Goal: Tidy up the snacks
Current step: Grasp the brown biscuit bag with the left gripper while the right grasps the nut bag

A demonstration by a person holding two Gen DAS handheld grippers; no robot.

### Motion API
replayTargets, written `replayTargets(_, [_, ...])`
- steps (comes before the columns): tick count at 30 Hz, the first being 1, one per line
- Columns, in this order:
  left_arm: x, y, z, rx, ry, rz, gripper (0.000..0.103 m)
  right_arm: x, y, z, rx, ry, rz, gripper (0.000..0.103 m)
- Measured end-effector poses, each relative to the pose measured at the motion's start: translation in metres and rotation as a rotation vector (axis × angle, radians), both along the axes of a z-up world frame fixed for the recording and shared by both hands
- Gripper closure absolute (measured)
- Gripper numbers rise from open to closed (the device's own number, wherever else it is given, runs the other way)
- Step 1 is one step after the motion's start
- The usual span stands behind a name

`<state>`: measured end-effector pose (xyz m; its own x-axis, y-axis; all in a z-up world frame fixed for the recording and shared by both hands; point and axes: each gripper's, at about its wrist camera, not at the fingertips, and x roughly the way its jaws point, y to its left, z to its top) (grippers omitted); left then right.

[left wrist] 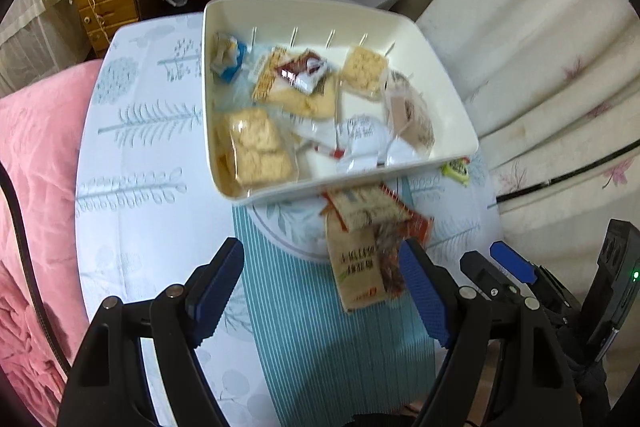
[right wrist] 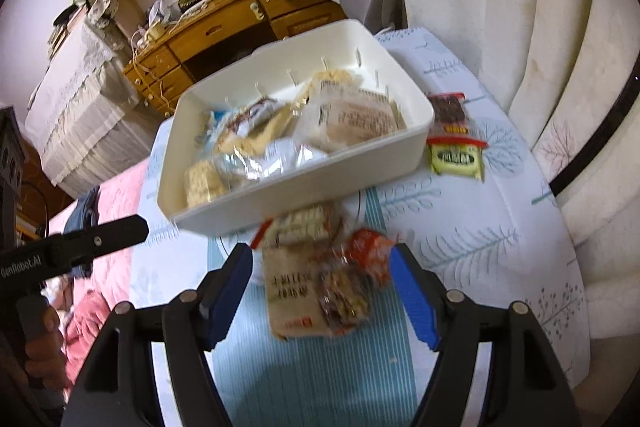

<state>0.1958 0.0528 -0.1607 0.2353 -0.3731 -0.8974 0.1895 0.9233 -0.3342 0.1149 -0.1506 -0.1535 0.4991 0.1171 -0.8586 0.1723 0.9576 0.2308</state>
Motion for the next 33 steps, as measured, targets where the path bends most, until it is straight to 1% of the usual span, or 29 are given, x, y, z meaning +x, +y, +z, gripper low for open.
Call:
replayTargets(5, [-0.007, -0.006, -0.017, 0.014, 0.049, -0.001, 0.024, -0.013, 0.001, -0.016, -0.016, 0.018, 0.052, 0.031])
replayTargets(12, [-0.007, -0.019, -0.04, 0.033, 0.126, 0.008, 0.024, -0.024, 0.001, -0.037, -0.052, 0.027, 0.117, 0.03])
replayTargets(19, [-0.004, -0.036, -0.069, 0.072, 0.202, 0.024, 0.02, -0.028, 0.002, -0.06, -0.071, 0.055, 0.184, 0.03])
replayTargets(27, [0.003, -0.057, -0.095, 0.1, 0.245, 0.06, 0.02, -0.025, 0.009, -0.083, -0.105, 0.049, 0.281, 0.03])
replayTargets(33, [0.013, -0.071, -0.11, 0.133, 0.261, 0.099, 0.02, -0.013, 0.011, -0.097, -0.111, 0.061, 0.357, 0.03])
